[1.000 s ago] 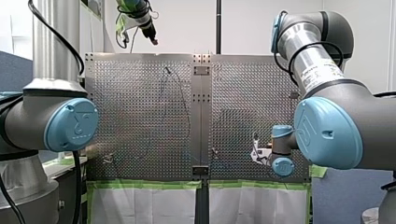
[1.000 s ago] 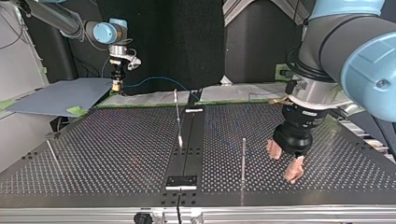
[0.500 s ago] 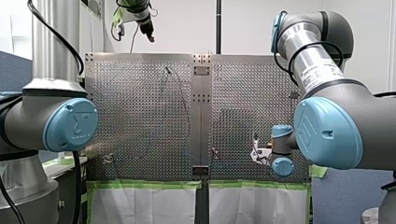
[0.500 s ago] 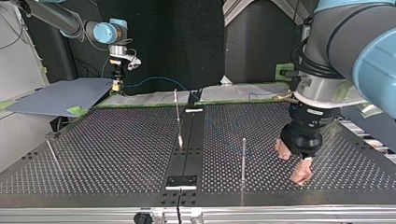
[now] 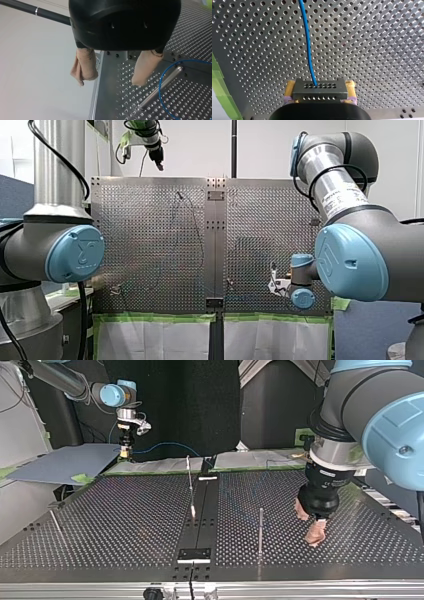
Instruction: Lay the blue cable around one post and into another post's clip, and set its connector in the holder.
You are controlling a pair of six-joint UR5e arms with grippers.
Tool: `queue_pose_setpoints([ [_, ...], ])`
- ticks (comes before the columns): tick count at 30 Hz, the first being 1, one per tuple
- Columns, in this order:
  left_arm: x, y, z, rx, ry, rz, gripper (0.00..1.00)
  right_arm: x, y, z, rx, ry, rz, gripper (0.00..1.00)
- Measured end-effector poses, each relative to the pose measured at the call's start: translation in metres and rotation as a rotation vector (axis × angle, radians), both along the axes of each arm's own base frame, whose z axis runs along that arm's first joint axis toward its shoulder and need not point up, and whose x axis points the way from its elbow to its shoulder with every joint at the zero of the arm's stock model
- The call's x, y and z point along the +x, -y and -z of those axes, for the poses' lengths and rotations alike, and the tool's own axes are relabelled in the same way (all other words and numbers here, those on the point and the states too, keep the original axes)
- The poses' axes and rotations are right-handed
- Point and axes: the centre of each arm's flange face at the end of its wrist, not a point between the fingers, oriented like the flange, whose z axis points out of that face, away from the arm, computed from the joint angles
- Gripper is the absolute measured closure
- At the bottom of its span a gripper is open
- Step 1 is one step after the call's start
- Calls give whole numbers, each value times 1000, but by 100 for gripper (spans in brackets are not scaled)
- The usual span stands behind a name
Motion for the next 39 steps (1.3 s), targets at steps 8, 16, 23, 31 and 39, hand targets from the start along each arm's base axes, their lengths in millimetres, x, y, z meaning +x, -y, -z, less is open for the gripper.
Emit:
queue_pose_setpoints([
  [8,0,0,0,80,2,23,0,0,0,0,1,0,0,100],
  [16,0,1,0,116,3,34,0,0,0,0,1,-1,0,100],
  [23,0,0,0,114,3,32,0,0,0,0,0,-2,0,100],
  [31,0,0,0,110,3,31,0,0,0,0,1,-3,0,100],
  [39,0,0,0,108,3,29,0,0,0,0,0,-2,0,100],
])
